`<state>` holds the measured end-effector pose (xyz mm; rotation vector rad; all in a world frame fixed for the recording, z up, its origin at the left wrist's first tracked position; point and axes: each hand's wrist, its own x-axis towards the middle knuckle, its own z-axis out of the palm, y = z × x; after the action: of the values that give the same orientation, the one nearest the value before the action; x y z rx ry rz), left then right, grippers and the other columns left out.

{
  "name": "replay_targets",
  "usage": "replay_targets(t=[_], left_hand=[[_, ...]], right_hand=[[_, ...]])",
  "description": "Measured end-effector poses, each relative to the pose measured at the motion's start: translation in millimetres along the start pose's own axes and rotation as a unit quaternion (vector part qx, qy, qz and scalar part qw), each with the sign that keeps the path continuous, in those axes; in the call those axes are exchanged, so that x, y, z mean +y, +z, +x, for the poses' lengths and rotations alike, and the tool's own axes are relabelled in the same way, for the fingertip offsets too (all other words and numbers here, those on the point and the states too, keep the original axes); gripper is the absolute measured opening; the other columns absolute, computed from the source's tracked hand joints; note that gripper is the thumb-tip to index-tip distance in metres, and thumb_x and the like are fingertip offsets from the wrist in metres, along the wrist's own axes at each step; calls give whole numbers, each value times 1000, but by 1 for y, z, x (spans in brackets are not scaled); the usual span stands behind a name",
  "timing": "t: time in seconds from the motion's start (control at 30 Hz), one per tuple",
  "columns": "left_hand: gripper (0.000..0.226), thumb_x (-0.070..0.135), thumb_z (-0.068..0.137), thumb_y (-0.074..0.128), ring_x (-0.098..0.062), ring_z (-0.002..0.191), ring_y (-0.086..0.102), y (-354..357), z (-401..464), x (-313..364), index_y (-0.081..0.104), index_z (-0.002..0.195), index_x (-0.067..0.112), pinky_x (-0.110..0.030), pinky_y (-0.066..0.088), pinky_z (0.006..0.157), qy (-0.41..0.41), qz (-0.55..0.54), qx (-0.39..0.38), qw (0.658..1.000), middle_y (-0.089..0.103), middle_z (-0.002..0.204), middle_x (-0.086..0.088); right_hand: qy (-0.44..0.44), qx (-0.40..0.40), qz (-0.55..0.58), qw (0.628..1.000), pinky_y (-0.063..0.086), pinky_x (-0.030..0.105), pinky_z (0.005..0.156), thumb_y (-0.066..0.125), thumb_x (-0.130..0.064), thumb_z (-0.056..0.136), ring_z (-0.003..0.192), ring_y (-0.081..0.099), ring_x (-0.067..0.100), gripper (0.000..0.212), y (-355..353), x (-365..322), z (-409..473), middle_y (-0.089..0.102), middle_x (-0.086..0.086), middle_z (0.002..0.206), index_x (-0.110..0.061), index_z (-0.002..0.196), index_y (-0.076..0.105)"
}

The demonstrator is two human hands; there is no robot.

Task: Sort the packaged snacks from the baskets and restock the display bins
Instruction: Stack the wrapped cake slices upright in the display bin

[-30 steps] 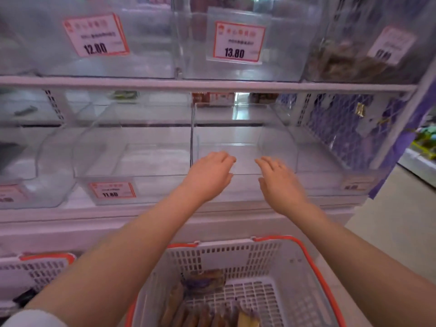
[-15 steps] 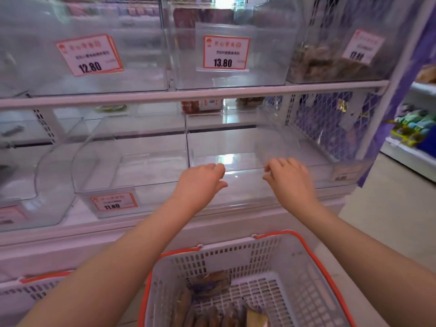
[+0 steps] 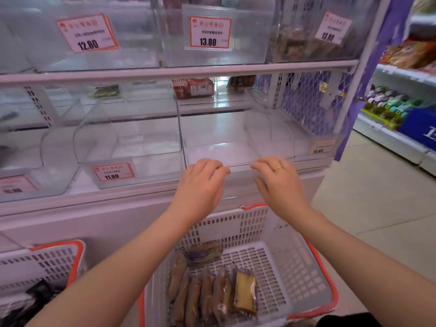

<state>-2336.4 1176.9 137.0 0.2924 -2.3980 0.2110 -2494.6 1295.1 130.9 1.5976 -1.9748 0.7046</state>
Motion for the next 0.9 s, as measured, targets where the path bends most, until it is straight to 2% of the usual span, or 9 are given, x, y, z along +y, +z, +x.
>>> replay_targets(t=[0.07,0.17,0.27,0.4,0.53,0.6,0.73,0.83,0.9], left_hand=[[18,13,75,52,-29,75,61,8,-22,9,67,85,7,-32,49,61,16,-28,-37,999,64,83,-9],[19,16,82,50,-31,82,60,37,-63,19,64,91,7,-36,49,67,-15,-82,-226,971,62,89,-12],[27,24,93,41,-28,109,52,76,-112,19,55,111,11,-38,45,86,-85,-72,-421,900,55,113,-10],[30,24,94,40,-30,112,52,115,-167,26,53,116,9,-40,47,86,-106,-96,-547,825,53,122,-11],[26,22,92,41,-34,115,51,145,-207,35,55,110,9,-41,48,86,-124,-137,-613,768,50,125,-15],[25,22,92,42,-38,118,48,156,-221,38,56,109,10,-44,46,90,-146,-163,-626,748,48,129,-17],[24,23,93,41,-29,108,54,173,-233,44,57,108,13,-35,43,80,-206,-217,-630,716,56,118,-12],[21,23,94,42,-22,96,57,180,-238,46,58,104,15,-28,41,74,-241,-247,-624,701,59,109,-7],[20,23,94,42,-20,93,57,184,-241,47,59,101,15,-30,44,76,-264,-263,-619,691,60,106,-6]], right_hand=[[-48,-22,3,999,51,33,69,72,-6,69,82,65,30,23,11,-9,-21,67,10,90,-6,91,69],[-46,-226,30,972,48,35,71,59,-16,84,88,61,29,11,43,-17,-61,64,8,92,-11,93,64],[60,-435,71,896,47,38,82,43,-21,94,98,56,26,18,90,-12,-108,61,9,101,-12,95,58],[195,-574,93,790,45,34,72,42,-21,95,82,55,26,22,137,-3,-166,57,12,86,-15,76,47],[301,-645,104,694,40,27,67,46,-19,93,88,59,29,13,170,3,-210,57,18,88,-13,83,53],[355,-664,140,644,41,23,65,48,-27,94,77,57,20,17,185,3,-228,57,8,85,-14,88,56],[450,-674,169,561,40,35,100,54,-45,90,118,51,28,48,216,2,-253,53,12,133,-16,128,54],[545,-637,197,508,45,39,93,60,-47,84,99,57,23,41,239,0,-259,60,10,121,-20,114,60],[558,-630,180,510,47,36,92,59,-34,89,98,56,22,39,254,1,-267,60,14,118,-9,119,59]])
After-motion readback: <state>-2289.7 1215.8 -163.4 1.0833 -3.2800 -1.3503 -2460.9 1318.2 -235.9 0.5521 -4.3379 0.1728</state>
